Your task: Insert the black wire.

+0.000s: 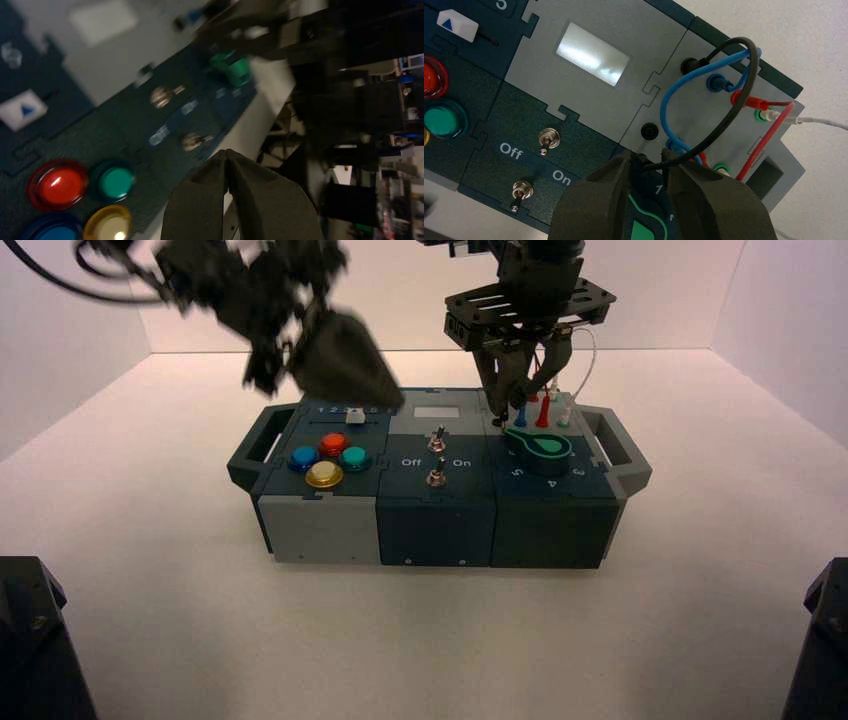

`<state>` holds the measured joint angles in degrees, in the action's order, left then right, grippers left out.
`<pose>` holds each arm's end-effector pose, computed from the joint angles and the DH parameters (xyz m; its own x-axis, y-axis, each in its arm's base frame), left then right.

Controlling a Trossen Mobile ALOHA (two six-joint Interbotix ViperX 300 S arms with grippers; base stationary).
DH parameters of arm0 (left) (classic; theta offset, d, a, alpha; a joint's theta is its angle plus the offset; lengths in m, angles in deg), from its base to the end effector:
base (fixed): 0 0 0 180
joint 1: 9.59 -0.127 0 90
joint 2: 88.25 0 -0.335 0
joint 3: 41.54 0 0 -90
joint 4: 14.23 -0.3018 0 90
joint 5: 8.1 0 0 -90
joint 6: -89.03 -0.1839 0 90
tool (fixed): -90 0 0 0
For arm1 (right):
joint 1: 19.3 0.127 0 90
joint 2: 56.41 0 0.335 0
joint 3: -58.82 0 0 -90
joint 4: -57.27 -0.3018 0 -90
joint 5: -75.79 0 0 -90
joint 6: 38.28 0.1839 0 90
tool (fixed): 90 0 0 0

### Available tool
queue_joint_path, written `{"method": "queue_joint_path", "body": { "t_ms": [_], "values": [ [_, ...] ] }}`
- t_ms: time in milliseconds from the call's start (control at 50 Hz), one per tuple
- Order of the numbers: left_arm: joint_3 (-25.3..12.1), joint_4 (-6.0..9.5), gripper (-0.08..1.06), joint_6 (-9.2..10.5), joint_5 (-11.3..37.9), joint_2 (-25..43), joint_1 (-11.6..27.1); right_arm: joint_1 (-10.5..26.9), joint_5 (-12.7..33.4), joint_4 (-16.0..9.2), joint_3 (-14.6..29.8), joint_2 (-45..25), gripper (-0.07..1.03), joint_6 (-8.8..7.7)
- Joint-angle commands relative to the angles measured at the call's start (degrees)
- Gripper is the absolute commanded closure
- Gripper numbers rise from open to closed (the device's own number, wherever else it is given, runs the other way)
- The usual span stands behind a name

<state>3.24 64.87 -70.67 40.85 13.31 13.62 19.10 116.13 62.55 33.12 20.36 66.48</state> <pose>0.2032 -0.2353 0.0889 -0.0664 -0.7773 -0.6257 0.4530 0.5352 -0.7130 0.2780 0.2063 0.0832 0.1843 0.0700 -0.9804 -0.4573 0.8891 -0.0224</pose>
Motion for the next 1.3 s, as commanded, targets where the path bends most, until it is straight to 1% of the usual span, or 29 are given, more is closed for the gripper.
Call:
{"method": "queue_joint_path", "body": {
  "t_ms": [20,80,200,480,540,680,780,880,1220,1260,1280,1300],
  "values": [
    [-2.29,0.62,1.01,-1.05,-0.53,3.43,-0.18,0.00,-0.18,0.00,1.67,1.58,0.62,-0.09],
    [-3.43,0.79,1.01,-1.05,-0.44,5.62,-0.18,0.00,-0.18,0.00,1.76,1.58,0.62,-0.09],
    [-4.75,0.79,1.01,-1.05,-0.26,7.73,-0.09,0.00,0.09,0.00,1.67,1.41,0.62,-0.09],
    [-6.50,0.97,1.01,-1.14,2.90,9.32,-0.44,0.00,0.18,0.00,2.11,1.32,0.62,0.00],
    [-6.59,0.88,1.01,-1.23,3.34,9.32,-0.62,0.00,0.18,0.00,2.29,1.23,0.62,0.00],
    [-5.89,0.97,1.01,-1.67,4.22,9.14,-2.37,0.00,0.18,0.00,2.55,1.23,0.62,0.00],
    [-4.92,0.97,1.01,-2.46,5.19,9.14,-3.34,0.00,0.35,-0.09,2.72,1.14,0.62,0.00],
    [-4.39,0.88,1.01,-3.08,5.45,9.14,-3.34,0.00,0.79,-0.09,2.72,1.14,0.62,0.00],
    [-4.13,0.97,1.01,-3.08,6.24,8.88,-3.34,0.00,0.97,-0.09,2.72,0.79,0.63,0.18],
    [-4.04,0.97,1.01,-3.16,6.33,8.79,-3.34,0.00,0.97,-0.09,2.72,0.70,0.64,0.09],
    [-4.13,0.88,1.01,-3.16,6.33,8.70,-3.34,0.09,1.05,-0.09,2.72,0.53,0.70,0.18],
    [-4.13,0.88,1.01,-3.25,6.33,8.53,-3.34,0.18,1.23,-0.09,2.72,0.26,0.89,-0.09]
  ]
}}
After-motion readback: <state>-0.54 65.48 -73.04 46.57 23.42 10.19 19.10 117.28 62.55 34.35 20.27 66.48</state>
